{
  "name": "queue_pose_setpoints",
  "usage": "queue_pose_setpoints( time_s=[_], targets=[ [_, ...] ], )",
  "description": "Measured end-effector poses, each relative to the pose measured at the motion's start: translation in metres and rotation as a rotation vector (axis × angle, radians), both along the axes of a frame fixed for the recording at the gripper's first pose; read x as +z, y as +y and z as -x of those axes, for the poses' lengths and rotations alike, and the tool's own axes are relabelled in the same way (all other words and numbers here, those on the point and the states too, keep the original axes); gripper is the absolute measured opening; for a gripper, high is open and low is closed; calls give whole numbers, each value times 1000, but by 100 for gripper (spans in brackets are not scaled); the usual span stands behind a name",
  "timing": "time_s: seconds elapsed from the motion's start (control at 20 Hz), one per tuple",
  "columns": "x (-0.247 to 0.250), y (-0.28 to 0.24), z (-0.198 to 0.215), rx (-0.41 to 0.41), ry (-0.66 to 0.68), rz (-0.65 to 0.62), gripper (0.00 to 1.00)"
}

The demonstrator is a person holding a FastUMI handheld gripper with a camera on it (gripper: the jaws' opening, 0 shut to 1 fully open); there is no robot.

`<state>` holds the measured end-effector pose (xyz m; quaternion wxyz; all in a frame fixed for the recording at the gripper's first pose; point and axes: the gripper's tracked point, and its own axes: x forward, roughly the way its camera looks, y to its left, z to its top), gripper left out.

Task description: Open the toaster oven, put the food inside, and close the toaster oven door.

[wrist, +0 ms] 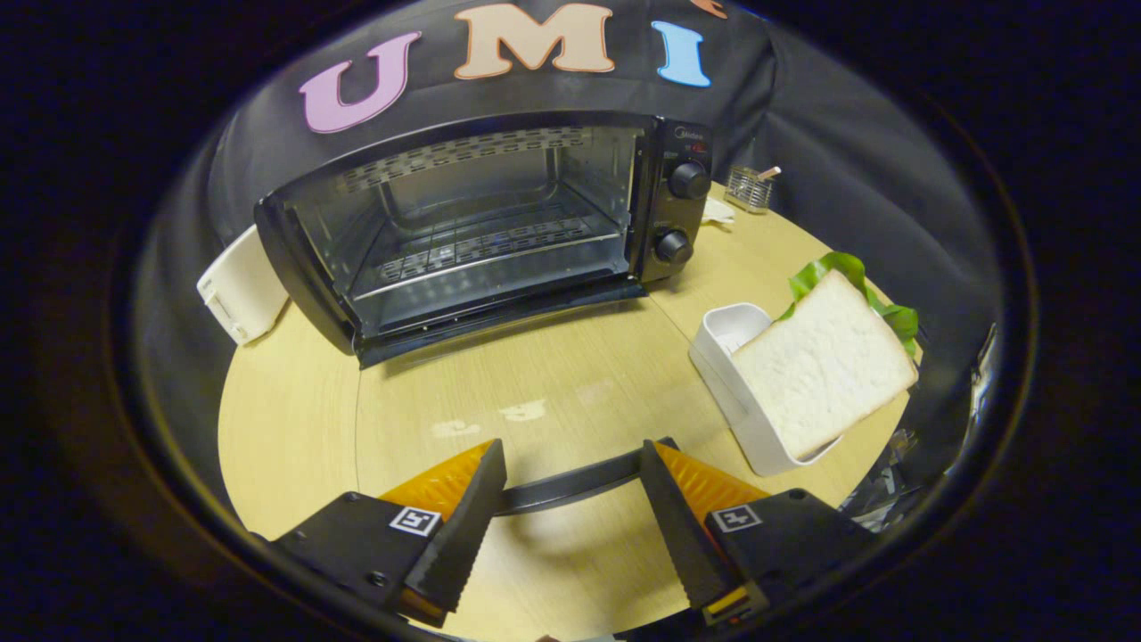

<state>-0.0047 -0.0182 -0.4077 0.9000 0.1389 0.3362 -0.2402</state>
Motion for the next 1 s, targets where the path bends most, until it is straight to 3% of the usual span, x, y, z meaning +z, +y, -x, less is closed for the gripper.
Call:
queue_pose_setpoints(
  time_s=[0.4, 0.65, 1.0],
  targets=[
    [24, -1, 11, -65, 1, -86, 92],
    [64, -21, 29, 45, -66, -78, 92],
    [134, -112, 75, 192, -210, 58, 92]
  ],
)
